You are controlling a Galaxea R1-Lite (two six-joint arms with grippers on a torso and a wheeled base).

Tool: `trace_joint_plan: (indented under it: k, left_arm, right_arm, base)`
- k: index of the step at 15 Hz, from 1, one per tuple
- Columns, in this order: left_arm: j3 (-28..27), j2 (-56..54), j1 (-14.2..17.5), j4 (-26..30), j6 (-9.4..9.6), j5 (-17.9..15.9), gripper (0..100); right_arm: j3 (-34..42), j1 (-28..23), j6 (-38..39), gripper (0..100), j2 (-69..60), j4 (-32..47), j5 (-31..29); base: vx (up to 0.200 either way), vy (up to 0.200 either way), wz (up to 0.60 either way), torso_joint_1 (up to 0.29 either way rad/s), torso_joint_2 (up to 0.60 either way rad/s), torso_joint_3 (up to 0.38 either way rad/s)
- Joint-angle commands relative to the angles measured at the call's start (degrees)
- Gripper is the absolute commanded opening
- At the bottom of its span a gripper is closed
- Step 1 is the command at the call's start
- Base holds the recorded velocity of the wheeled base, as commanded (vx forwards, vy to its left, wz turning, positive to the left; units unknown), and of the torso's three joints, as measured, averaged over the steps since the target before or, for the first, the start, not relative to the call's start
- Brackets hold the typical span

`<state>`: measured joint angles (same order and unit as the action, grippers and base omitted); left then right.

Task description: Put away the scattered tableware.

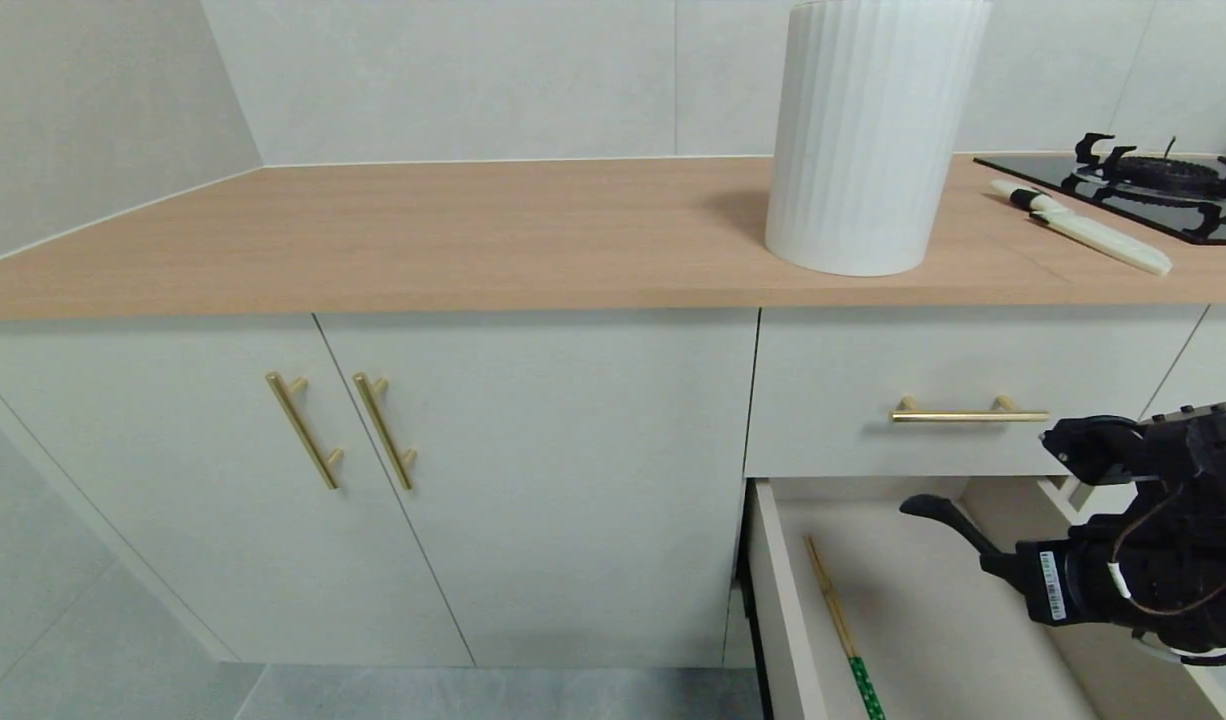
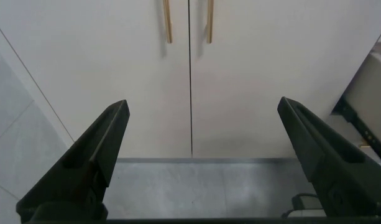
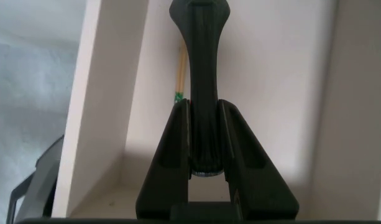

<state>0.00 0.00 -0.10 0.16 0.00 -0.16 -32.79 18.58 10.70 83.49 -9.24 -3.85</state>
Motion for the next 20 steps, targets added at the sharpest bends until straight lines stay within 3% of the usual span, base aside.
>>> trace_joint_plan:
  k: [1, 7, 15, 20]
  left_arm:
    - [0.0, 0.0, 0.0, 0.0, 0.00, 0.0, 100]
    - [0.0, 0.0, 0.0, 0.0, 0.00, 0.0, 100]
    - [0.0, 0.0, 0.0, 0.0, 0.00, 0.0, 100]
    - [0.0, 0.0, 0.0, 0.0, 0.00, 0.0, 100]
  right_arm:
    - [0.2, 0.0, 0.0, 0, 0.8, -0.1, 0.0]
    - [0.2, 0.0, -0.1, 0, 5.2, -1.7, -0.1]
    - [3.7, -0.2, 0.5, 0, 25.8, -22.3, -2.9]
    - [4.8, -1.2, 0.5, 0, 33.8, -29.1, -3.1]
  base:
    - [0.000, 0.000, 0.00, -0.017, 0.07, 0.041]
    - [0.000, 0.000, 0.00, 0.000, 0.00, 0.000]
    - [0.000, 0.000, 0.00, 0.000, 0.00, 0.000]
    - [0.000, 0.000, 0.00, 0.000, 0.00, 0.000]
